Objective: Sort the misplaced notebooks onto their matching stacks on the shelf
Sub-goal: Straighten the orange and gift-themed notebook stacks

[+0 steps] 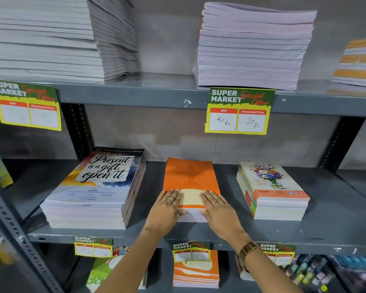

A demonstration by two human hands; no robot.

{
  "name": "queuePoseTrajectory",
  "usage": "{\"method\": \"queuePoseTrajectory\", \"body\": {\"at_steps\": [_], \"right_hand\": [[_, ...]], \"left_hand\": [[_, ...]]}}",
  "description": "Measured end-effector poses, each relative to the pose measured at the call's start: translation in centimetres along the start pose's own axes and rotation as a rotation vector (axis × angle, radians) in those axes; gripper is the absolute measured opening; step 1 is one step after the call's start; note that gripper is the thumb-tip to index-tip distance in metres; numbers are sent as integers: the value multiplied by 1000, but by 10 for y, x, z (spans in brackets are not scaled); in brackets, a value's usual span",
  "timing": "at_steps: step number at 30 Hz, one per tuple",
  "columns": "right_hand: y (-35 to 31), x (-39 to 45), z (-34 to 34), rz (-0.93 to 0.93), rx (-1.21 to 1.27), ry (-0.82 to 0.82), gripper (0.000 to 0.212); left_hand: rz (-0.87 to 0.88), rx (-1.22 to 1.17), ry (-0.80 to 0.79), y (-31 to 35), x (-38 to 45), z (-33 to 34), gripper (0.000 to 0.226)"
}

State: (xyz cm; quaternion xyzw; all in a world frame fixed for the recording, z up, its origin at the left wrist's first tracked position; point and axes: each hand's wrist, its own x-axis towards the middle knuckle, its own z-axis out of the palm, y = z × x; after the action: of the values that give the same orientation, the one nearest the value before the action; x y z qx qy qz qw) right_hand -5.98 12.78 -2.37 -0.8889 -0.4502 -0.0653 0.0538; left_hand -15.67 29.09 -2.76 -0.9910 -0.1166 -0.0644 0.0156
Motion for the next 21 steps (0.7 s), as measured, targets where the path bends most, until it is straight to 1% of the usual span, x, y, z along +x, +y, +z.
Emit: {"method": "queuePoseTrajectory", "body": {"at_steps": [1, 2, 4, 5, 6, 10, 12, 13, 14, 16, 19, 21], "right_hand": [[0, -1, -3, -2, 6, -13, 60], [0, -1, -5, -11, 19, -25, 71], [0, 0, -7, -35, 5, -56, 106], [0, 1, -8, -41, -13, -64, 115], [0, 1, -8, -45, -24, -71, 119], [-22, 7, -15, -62, 6, -42, 114], [-43, 15, -17, -102, 28, -27, 113], [-55, 19, -18, -123, 44, -20, 113], [-66, 23, -18, -148, 58, -10, 114], [-90, 31, -20, -194, 78, 17, 113], [-127, 37, -22, -252, 85, 23, 109], [-146, 42, -20, -290, 77, 11, 110]], "left_hand": [[18, -19, -12, -2, 0, -2, 65], [43, -51, -26, -5, 0, -5, 77], [95, -74, -46, -16, -2, -11, 110], [96, -69, -46, -24, -5, -15, 117], [86, -63, -34, -32, -7, -17, 118], [20, -33, 35, -69, -22, -36, 113], [-18, -46, 54, -91, -35, -42, 103], [-33, -55, 61, -102, -42, -45, 101], [-39, -51, 60, -111, -50, -47, 105], [-59, -34, 29, -129, -65, -51, 120], [-165, -110, 25, -157, -90, -54, 123], [-198, -135, 8, -172, -102, -52, 137]]}}
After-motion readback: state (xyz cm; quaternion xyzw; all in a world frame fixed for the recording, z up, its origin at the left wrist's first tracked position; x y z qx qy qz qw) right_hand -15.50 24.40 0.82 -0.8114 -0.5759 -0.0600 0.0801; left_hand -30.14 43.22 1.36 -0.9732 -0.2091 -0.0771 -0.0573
